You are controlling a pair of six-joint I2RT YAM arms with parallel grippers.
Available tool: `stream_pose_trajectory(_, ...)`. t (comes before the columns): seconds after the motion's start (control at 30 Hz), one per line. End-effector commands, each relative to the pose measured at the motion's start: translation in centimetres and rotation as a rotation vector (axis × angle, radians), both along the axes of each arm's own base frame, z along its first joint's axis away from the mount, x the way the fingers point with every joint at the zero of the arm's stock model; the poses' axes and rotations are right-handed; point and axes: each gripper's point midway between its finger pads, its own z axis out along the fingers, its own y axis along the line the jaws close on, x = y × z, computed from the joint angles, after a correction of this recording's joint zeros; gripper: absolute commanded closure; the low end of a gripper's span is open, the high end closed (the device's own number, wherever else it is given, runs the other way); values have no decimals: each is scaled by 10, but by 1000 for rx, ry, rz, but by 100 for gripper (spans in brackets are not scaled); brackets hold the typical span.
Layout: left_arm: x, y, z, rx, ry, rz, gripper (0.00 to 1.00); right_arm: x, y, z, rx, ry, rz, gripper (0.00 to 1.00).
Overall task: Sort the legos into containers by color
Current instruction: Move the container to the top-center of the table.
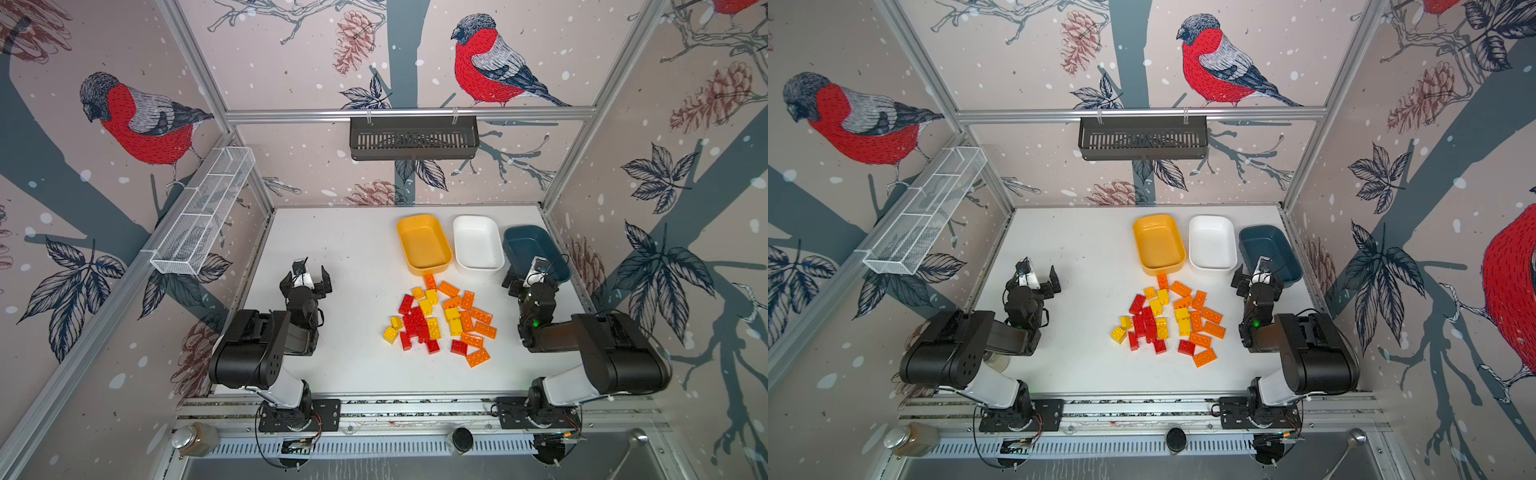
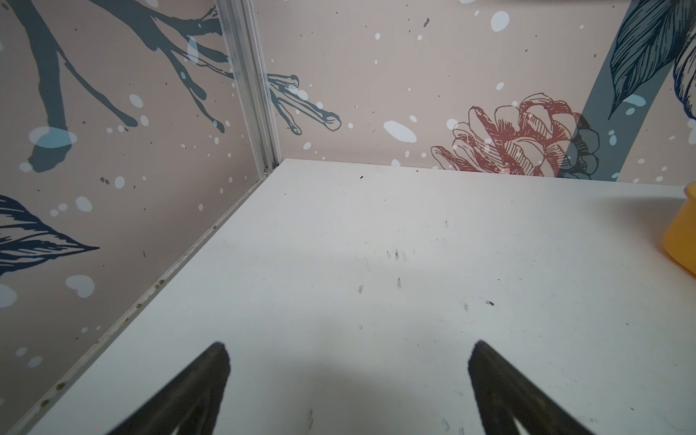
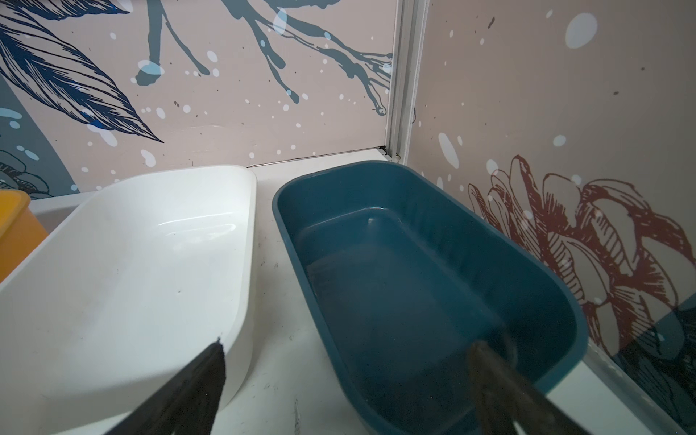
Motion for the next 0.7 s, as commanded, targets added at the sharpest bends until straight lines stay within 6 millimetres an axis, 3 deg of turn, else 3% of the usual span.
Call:
stream_pose_trajectory(0.0, 2, 0, 14, 6, -55, -2, 1, 2, -1, 10, 2, -40, -5, 0)
stream_pose_trajectory(0.67, 1, 0, 14, 7, -57, 0, 1, 3, 0, 10, 7, -39, 10, 1)
